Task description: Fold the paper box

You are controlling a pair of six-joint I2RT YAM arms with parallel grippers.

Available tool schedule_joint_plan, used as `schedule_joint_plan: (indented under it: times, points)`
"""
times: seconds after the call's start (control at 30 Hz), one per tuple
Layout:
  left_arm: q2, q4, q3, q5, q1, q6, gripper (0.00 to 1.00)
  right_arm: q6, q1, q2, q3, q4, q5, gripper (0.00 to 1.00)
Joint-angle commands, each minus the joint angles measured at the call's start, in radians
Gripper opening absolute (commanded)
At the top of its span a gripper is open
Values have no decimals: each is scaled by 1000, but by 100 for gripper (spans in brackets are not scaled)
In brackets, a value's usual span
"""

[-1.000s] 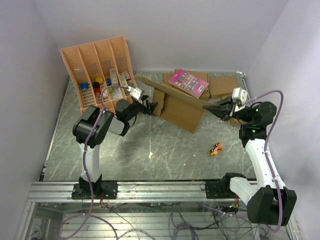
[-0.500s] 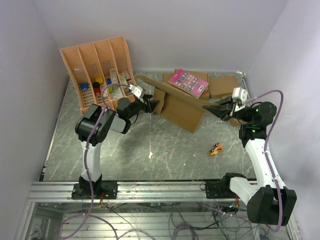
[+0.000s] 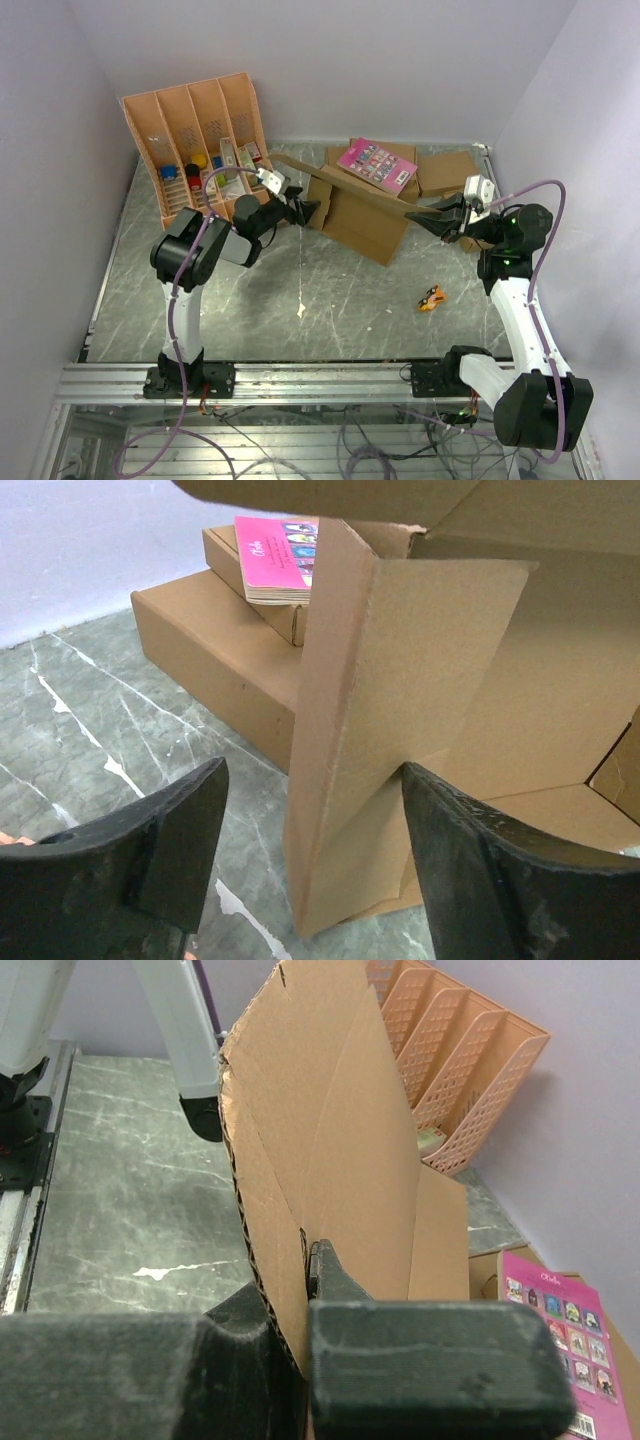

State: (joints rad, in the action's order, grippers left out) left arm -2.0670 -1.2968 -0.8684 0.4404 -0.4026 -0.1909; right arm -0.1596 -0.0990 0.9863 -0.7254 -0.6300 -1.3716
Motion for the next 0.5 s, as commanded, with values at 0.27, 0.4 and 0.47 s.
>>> schedule_joint_plan:
  times: [0.27,0.4,0.47]
  points:
    - [-34,-21,-91,24,1,8,79,-52,-4,9,23,29,-47,0]
    - [-45,-43,-95,24,1,-10,66,-72,-4,10,31,11,-51,0]
    - [-44,-61,-86,14,0,-14,64,-71,-4,8,30,15,-52,0]
